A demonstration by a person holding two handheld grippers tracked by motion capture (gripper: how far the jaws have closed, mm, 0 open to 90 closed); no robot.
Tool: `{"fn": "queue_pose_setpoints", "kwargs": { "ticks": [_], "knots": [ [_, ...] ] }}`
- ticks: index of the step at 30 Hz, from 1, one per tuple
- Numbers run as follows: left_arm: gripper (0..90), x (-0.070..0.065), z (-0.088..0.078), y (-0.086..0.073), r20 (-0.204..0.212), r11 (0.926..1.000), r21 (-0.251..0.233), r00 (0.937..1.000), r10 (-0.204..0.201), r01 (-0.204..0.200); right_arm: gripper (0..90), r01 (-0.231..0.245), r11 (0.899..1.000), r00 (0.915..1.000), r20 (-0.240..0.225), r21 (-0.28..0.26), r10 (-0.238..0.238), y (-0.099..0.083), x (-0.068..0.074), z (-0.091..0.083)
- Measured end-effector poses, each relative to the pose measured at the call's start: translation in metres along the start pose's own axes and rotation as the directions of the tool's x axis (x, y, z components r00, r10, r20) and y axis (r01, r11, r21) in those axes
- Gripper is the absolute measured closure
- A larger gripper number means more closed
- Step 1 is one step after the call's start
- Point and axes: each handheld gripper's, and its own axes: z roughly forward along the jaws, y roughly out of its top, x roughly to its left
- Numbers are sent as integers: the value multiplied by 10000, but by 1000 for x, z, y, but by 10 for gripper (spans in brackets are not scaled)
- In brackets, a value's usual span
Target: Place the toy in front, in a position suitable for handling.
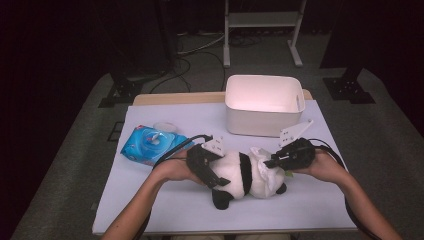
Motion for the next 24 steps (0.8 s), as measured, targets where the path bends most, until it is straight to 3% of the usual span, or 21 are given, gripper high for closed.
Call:
{"fn": "queue_pose_setpoints", "kwargs": {
  "ticks": [12, 20, 24],
  "knots": [
    [117, -1, -14, 13, -99, 10000, -31, 9999, 20, -20, 799, -130, 9999, 9998, -119, -39, 129, -17, 21, -2],
    [94, -2, -6, 15, 258, 9999, 81, 9996, -82, 80, 798, -111, 9999, 9995, -291, -114, 107, -27, 32, -4],
    [134, -6, -4, 14, 303, 9999, 88, 9995, 99, -102, 798, 15, 9999, 9997, -247, -139, -19, -28, 35, -4]
  ]
}}
